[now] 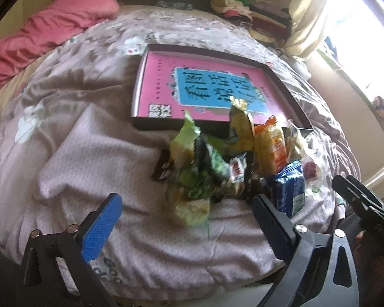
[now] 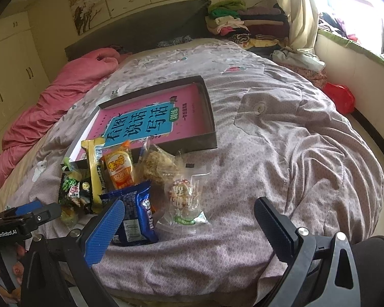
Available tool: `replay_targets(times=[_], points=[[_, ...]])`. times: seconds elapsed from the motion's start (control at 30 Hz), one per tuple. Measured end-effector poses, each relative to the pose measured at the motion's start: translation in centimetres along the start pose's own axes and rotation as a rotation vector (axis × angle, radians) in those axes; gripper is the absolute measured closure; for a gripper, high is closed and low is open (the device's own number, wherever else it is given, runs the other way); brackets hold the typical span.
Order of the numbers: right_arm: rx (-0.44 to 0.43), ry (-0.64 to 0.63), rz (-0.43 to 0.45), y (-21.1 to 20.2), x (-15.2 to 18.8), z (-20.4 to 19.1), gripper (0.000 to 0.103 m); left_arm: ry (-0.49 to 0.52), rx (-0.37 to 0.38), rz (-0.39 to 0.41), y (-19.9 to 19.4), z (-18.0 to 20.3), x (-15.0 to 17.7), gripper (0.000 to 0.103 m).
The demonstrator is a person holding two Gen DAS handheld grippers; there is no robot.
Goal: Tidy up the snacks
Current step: 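Lower the left tool onto the green pea-snack bag and close it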
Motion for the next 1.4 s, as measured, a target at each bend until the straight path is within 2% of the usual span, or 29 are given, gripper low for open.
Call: replay_targets(times=[0.17, 0.27, 0.47, 0.5, 0.53, 0.57, 0.77, 0.87, 0.93, 1.03, 1.3, 1.4], points=[[0.009, -0.008, -0.008, 0.7, -0.2, 0.0, 0.001, 0.040, -0.027, 0.021, -0.1, 1.6, -0.4, 0.004], [0.011, -0.011, -0.013, 1.1, -0.3, 0.0, 0.001, 0.066, -0.042, 0.028, 0.1, 2.6, -0.5, 0.011], [0.014, -0.005, -0.032, 1.8, -0.5, 0.2, 0.001, 0.081, -0.084, 0.009, 1.3, 3.6, -0.8, 0.014], [0.014, 0.001, -0.039, 2.0, -0.5, 0.4, 0.002, 0.078, -0.084, 0.007, 1.5, 3.6, -0.8, 0.017], [0.013, 0.006, -0.045, 2.1, -0.5, 0.5, 0.004, 0.075, -0.085, 0.003, 1.7, 3.6, -0.8, 0.024], [0.010, 0.013, -0.054, 2.4, -0.6, 0.7, 0.005, 0.070, -0.087, -0.004, 2.1, 3.5, -0.9, 0.026], [0.002, 0.029, -0.090, 3.5, -0.8, 1.1, 0.023, 0.038, -0.083, -0.026, 3.3, 3.0, -1.0, 0.027], [-0.010, 0.008, -0.098, 4.2, -1.0, 0.7, 0.035, 0.030, -0.077, -0.022, 3.3, 2.9, -1.1, 0.030], [-0.023, -0.015, -0.107, 4.7, -1.1, 0.2, 0.050, 0.023, -0.070, -0.023, 3.4, 2.8, -1.1, 0.031], [-0.038, -0.042, -0.132, 5.5, -1.0, -0.5, 0.063, 0.002, -0.053, -0.023, 3.6, 2.4, -1.2, 0.035], [-0.068, -0.048, -0.102, 4.9, -1.1, -0.7, 0.065, -0.051, -0.023, -0.024, 3.3, 1.0, -1.5, 0.063], [-0.072, -0.057, -0.084, 4.5, -1.2, -0.9, 0.065, -0.061, 0.003, -0.028, 3.0, 0.5, -1.4, 0.067]])
Point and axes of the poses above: each gripper's, at about its wrist camera, not at the fingertips, and y roughly the way its jaws point, z to its right, x to its underside, the point moved 2 cm from there along y, roughly the way its jaws point, and after that the axes turned 5 degrees about -z, right-handed, at the moved point
